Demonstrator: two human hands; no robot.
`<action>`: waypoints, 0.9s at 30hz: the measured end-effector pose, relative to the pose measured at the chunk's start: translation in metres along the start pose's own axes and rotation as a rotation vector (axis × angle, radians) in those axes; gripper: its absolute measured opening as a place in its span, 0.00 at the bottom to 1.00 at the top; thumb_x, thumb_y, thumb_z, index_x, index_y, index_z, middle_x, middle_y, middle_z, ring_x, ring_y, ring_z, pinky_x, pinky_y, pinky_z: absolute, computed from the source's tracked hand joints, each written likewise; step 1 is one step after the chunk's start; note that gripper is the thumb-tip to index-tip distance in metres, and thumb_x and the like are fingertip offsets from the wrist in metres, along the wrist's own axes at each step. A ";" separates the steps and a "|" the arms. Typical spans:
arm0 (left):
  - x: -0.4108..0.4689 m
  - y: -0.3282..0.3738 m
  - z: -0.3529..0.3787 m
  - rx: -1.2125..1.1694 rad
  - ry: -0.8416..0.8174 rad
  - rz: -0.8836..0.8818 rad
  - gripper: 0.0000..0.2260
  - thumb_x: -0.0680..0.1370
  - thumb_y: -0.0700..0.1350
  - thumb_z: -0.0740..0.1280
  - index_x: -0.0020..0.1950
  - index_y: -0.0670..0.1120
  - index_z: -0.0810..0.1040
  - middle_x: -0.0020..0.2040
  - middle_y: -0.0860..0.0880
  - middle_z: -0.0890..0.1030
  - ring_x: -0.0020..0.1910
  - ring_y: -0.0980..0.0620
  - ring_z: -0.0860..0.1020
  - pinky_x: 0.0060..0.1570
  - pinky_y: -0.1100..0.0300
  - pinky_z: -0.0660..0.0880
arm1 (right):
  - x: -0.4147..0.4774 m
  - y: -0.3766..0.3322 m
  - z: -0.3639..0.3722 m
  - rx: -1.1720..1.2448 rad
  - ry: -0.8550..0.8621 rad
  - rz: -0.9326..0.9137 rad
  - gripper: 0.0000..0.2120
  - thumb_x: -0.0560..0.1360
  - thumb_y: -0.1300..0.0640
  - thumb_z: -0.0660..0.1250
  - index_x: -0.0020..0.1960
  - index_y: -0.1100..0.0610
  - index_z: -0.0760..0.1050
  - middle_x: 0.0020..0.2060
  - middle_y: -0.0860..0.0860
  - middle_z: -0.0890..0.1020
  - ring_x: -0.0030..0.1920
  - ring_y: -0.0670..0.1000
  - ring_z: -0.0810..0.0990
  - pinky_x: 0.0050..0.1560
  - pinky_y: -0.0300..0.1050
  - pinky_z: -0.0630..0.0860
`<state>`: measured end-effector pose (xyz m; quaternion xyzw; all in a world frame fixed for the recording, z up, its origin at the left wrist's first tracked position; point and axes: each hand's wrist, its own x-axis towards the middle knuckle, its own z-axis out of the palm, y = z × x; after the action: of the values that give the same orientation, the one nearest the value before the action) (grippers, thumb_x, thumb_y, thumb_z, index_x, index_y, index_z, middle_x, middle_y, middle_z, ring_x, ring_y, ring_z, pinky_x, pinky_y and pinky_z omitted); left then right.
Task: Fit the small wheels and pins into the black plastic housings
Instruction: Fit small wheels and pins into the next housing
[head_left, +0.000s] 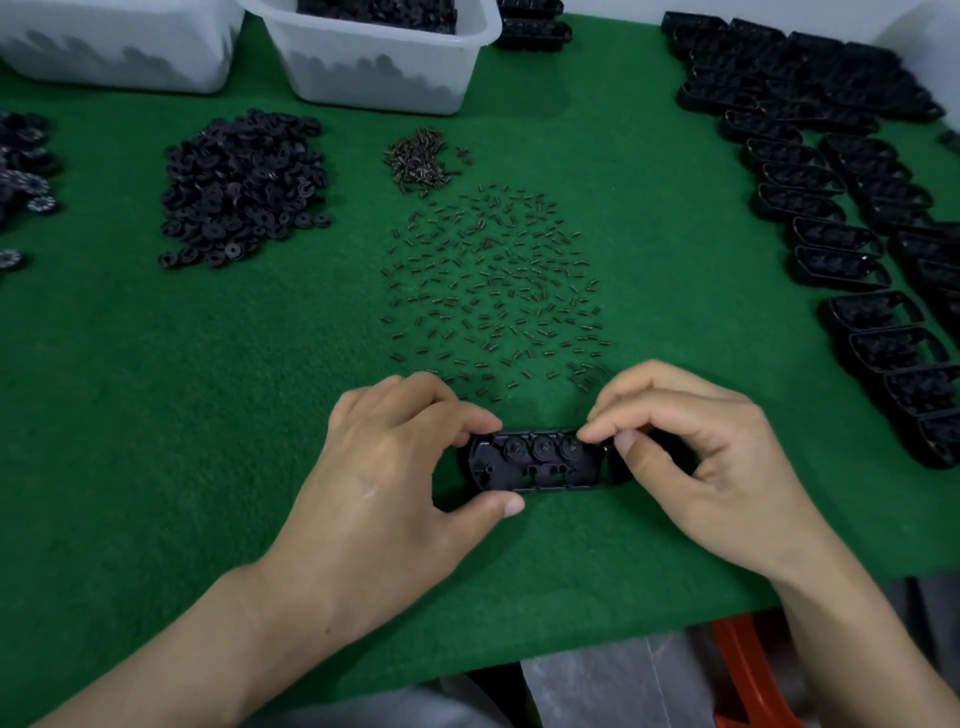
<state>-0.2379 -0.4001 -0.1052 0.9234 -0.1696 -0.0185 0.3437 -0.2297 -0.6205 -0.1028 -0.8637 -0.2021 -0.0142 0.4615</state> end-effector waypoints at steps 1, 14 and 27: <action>0.000 0.000 0.000 -0.011 0.011 -0.003 0.18 0.64 0.60 0.68 0.49 0.53 0.79 0.41 0.59 0.72 0.43 0.61 0.71 0.52 0.64 0.65 | -0.001 0.000 -0.001 0.014 0.022 0.010 0.10 0.70 0.71 0.63 0.42 0.59 0.80 0.41 0.52 0.79 0.42 0.51 0.78 0.42 0.46 0.75; 0.027 0.000 -0.032 -0.039 0.150 -0.055 0.22 0.62 0.62 0.66 0.50 0.52 0.81 0.41 0.60 0.75 0.46 0.63 0.72 0.45 0.77 0.66 | 0.030 -0.011 0.003 -0.273 0.079 -0.157 0.03 0.69 0.61 0.72 0.42 0.59 0.82 0.46 0.54 0.77 0.43 0.50 0.78 0.45 0.42 0.75; 0.207 -0.001 -0.015 -0.458 -0.027 -0.174 0.26 0.77 0.46 0.64 0.71 0.51 0.57 0.65 0.54 0.69 0.49 0.66 0.71 0.42 0.68 0.68 | 0.189 0.071 -0.059 -0.455 0.314 0.001 0.03 0.68 0.67 0.72 0.39 0.60 0.81 0.42 0.55 0.79 0.38 0.52 0.76 0.47 0.47 0.76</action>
<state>-0.0404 -0.4576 -0.0775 0.8321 -0.0855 -0.0984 0.5390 -0.0205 -0.6392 -0.0850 -0.9325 -0.1194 -0.1925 0.2813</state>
